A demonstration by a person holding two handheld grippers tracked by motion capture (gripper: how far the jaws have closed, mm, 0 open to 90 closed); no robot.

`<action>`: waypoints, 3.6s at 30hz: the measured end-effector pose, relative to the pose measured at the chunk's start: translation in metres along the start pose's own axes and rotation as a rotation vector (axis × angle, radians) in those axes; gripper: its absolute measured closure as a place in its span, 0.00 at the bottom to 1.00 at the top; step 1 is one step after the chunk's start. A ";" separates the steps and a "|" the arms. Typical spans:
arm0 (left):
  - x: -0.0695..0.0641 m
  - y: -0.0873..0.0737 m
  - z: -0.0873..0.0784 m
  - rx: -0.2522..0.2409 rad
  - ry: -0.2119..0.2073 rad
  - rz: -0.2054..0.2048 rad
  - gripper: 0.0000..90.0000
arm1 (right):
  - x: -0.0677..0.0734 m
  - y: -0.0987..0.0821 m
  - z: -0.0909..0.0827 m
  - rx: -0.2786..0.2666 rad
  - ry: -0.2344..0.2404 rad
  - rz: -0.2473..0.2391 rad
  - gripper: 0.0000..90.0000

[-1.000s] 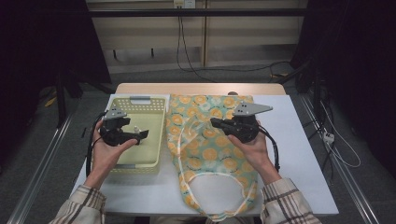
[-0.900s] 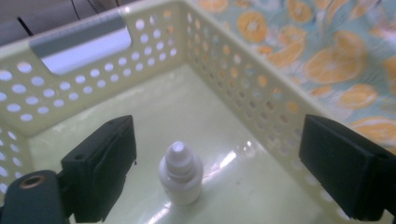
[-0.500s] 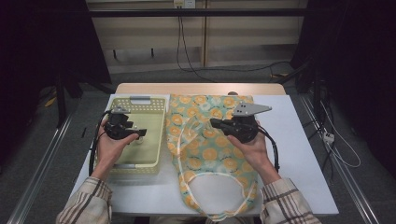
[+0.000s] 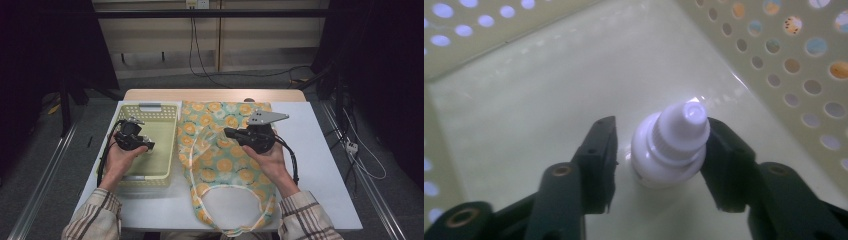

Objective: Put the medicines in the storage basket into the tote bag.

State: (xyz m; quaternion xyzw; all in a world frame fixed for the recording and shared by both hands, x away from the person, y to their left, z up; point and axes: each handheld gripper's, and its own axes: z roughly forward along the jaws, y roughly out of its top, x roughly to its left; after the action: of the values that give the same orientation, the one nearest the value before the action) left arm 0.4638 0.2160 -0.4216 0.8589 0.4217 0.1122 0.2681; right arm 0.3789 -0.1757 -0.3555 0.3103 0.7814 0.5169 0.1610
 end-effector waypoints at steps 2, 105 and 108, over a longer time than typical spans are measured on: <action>-0.001 0.001 0.001 0.015 -0.004 0.008 0.61 | 0.000 0.000 0.001 0.003 0.002 -0.002 1.00; -0.192 0.045 -0.032 -0.405 -0.342 0.295 0.67 | -0.001 0.000 -0.002 -0.013 -0.007 -0.003 1.00; -0.198 0.048 -0.022 -0.382 -0.337 0.332 0.67 | -0.002 -0.001 -0.002 -0.015 -0.011 0.005 1.00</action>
State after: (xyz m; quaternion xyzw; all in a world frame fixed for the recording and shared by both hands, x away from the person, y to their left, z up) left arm 0.3640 0.0452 -0.3703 0.8566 0.1966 0.0876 0.4690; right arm 0.3795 -0.1787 -0.3555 0.3139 0.7759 0.5213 0.1664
